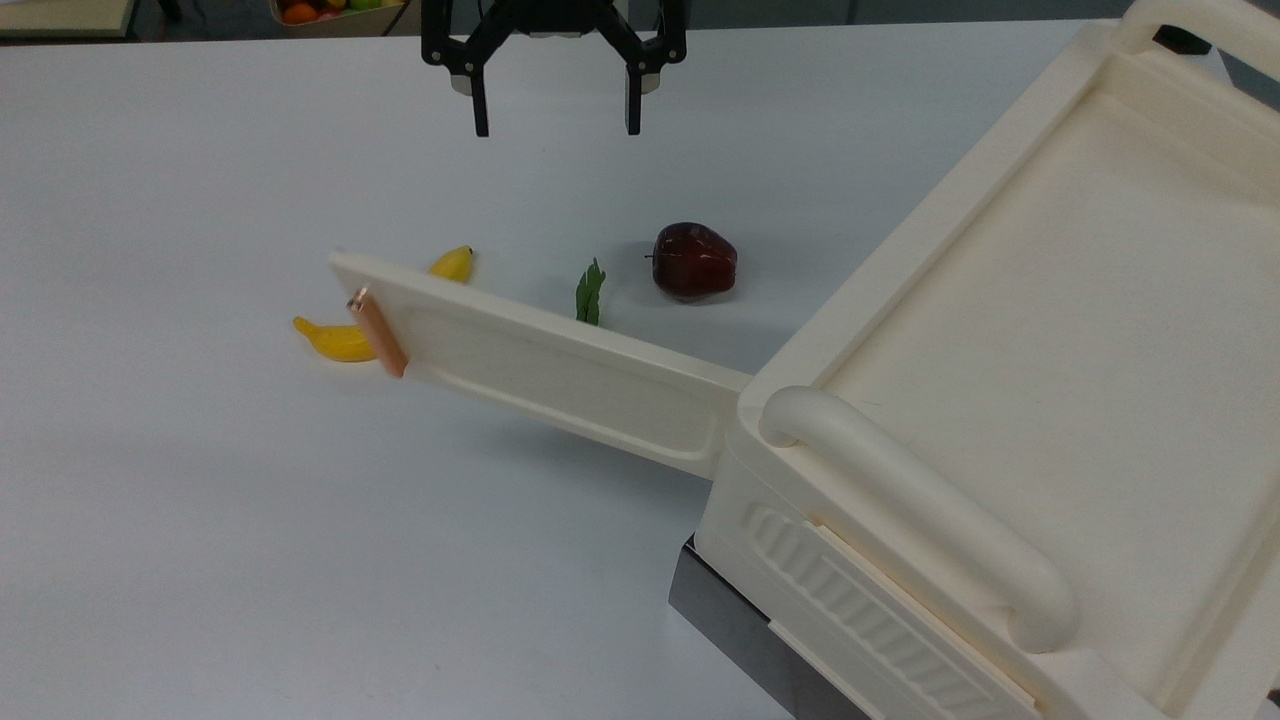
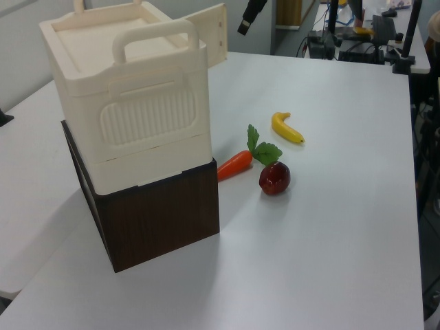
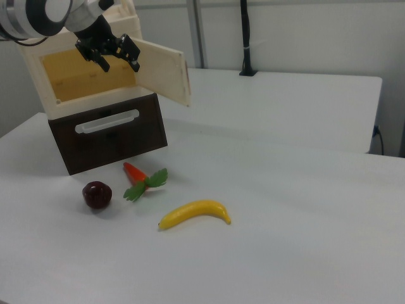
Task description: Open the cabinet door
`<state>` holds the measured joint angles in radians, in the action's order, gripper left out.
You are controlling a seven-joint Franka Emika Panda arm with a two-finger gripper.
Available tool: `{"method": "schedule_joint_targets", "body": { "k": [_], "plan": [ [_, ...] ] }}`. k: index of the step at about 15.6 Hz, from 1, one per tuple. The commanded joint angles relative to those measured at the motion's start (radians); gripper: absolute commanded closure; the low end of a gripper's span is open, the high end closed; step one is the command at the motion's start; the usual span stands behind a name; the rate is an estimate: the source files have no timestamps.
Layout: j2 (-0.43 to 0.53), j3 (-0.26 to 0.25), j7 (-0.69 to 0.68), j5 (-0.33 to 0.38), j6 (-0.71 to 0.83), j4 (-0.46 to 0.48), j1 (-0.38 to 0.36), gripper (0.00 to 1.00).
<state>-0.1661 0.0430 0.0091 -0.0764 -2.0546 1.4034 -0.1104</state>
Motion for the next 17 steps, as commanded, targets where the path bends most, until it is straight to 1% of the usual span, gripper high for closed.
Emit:
{"method": "schedule_joint_targets", "body": {
  "k": [1,3,7,10,14,17],
  "plan": [
    [-0.004,0.003,0.022,-0.016,0.002,0.020,0.011,0.00],
    [-0.013,0.003,0.020,-0.016,-0.010,0.020,0.012,0.00],
    [-0.047,0.003,0.022,-0.014,-0.085,0.020,0.012,0.00],
    [-0.052,0.003,0.020,-0.014,-0.110,0.020,0.023,0.00],
    [-0.044,0.003,0.020,-0.014,-0.082,0.035,0.026,0.00],
    [-0.036,0.002,0.020,-0.016,0.019,0.035,0.028,0.00]
  ]
}}
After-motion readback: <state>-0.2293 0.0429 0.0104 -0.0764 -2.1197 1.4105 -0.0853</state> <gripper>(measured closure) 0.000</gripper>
